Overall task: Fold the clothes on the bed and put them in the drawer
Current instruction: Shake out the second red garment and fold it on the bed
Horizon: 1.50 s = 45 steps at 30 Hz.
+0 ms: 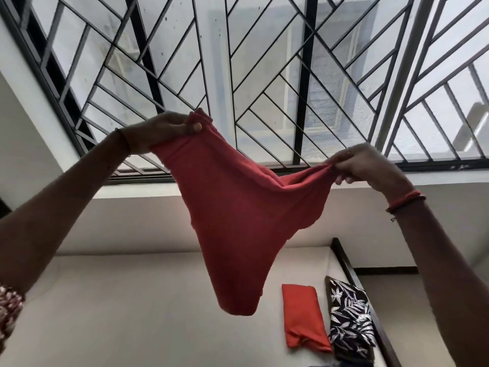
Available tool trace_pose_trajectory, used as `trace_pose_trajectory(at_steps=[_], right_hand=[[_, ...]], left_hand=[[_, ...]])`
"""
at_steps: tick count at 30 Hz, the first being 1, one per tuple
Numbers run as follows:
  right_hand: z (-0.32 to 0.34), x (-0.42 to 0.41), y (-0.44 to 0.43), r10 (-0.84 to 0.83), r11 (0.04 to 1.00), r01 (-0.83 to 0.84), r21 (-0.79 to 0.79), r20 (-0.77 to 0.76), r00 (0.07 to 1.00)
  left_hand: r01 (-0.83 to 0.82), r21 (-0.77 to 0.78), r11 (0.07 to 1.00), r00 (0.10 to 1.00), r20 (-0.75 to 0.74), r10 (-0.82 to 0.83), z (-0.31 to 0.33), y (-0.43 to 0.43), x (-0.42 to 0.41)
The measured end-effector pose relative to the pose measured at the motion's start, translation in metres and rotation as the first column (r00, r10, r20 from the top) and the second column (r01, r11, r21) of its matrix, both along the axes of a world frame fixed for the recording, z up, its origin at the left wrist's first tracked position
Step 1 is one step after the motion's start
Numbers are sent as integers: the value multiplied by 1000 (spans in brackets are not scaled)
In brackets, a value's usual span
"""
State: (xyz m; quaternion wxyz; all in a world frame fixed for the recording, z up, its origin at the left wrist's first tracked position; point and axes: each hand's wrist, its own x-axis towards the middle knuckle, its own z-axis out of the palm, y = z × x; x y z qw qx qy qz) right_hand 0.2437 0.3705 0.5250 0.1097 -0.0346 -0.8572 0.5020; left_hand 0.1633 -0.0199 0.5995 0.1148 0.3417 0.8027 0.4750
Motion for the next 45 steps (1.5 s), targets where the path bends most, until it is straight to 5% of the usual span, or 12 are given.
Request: trace_pose_trajectory(at_steps=[3, 9, 15, 23, 28, 32, 38, 41, 45], right_hand=[[-14, -13, -2, 89, 958, -49, -284, 128, 988], [-107, -62, -20, -15, 942, 76, -328, 183, 983], [-162, -115, -21, -185, 941, 223, -254, 166, 969], [-158, -161, -2, -354, 921, 342, -189, -32, 935], [-174, -114, -10, -305, 938, 330, 104, -203, 931], [-247, -63, -27, -134, 941, 175, 291, -155, 979], [-403, 6, -82, 195, 839, -197, 507, 56, 979], [-480, 46, -117, 354, 747, -366, 556, 133, 926], [-566, 121, -147, 463, 585, -529, 615, 282, 840]], left_hand=[[-14, -71, 997, 998, 54, 17, -1, -1, -4], [-271, -233, 934, 962, -66, 263, -53, 5, -43], [-390, -181, 903, 907, -244, 343, -111, 13, -98], [-480, 79, 874, 841, -243, 484, -132, 26, -121], [-438, 112, 892, 866, -212, 452, -177, -5, -96], [-453, 32, 891, 880, -145, 453, -267, -51, -53], [-517, -198, 833, 835, -329, 440, -448, -119, 51], [-434, -430, 791, 899, -260, 352, -547, -151, 116], [-357, -556, 750, 923, -85, 376, -650, -176, 205]])
